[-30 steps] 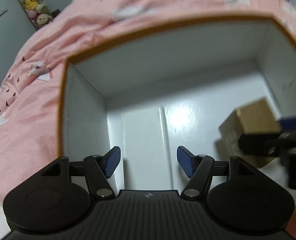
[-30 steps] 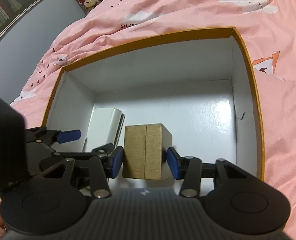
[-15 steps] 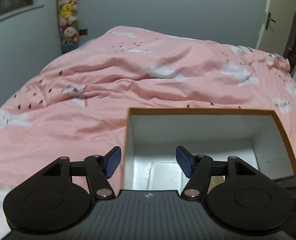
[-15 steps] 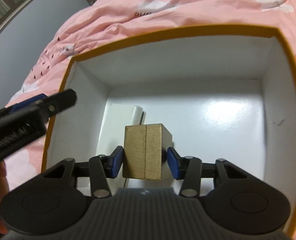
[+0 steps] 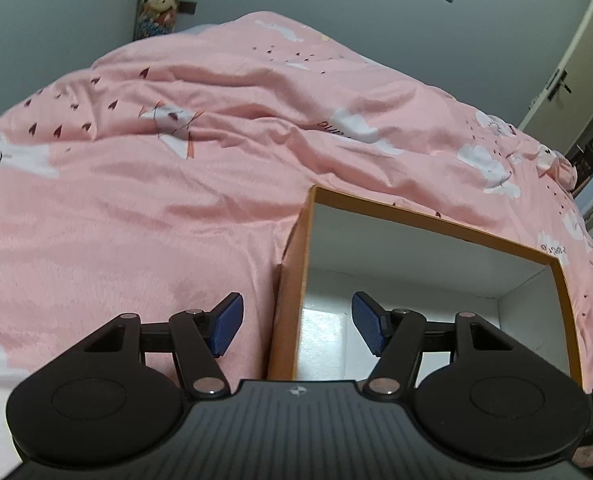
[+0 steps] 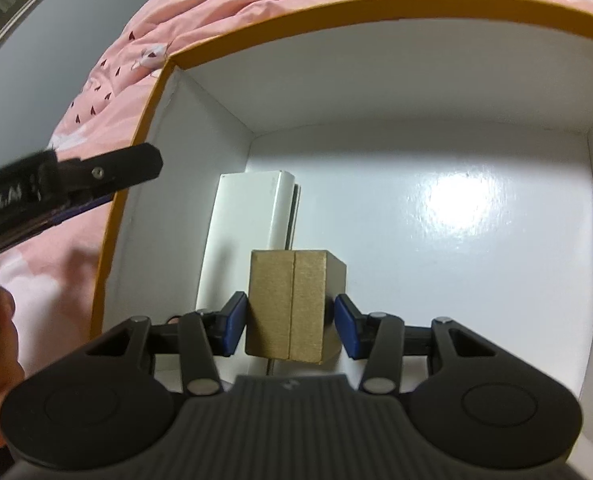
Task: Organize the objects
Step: 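Carry the tan box into the orange box and lower it with the right tool, then open the right tool and withdraw both tools toward the plush toys, then grasp the sailor bear with the left tool while the right tool grasps the white plush, then lift both plush toys and carry them into the orange box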
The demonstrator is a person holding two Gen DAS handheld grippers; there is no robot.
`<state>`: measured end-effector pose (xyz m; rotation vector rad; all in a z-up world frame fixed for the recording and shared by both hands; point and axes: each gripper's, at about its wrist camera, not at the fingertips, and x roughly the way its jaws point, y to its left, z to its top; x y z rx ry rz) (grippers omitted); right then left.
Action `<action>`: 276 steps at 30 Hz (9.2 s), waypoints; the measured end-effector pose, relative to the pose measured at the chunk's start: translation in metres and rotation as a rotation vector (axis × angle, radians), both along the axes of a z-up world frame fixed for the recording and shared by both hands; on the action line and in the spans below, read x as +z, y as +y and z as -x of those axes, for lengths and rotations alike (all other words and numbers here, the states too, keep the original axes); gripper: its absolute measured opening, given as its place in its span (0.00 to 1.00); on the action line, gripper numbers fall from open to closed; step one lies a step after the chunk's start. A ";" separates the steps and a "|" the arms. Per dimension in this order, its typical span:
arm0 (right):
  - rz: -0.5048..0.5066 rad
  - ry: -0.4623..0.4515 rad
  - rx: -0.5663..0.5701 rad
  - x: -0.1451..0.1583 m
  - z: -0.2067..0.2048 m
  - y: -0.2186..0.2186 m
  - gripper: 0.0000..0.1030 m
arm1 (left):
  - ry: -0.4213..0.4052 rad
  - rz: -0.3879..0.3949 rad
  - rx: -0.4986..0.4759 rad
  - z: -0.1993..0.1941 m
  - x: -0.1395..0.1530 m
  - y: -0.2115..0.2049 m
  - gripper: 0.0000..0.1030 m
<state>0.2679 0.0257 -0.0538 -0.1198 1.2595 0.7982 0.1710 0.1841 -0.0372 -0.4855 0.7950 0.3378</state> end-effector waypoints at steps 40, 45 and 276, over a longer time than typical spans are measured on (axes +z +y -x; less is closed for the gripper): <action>0.173 -0.756 0.782 0.014 -0.010 0.064 0.52 | 0.128 0.064 0.124 -0.017 -0.037 0.006 0.57; 0.204 -0.783 0.786 0.017 -0.001 0.057 0.61 | 0.124 0.069 0.124 -0.017 -0.035 0.006 0.58; -0.136 -0.325 -0.008 0.121 0.036 -0.112 0.59 | 0.014 0.181 -0.286 0.012 0.021 -0.081 0.37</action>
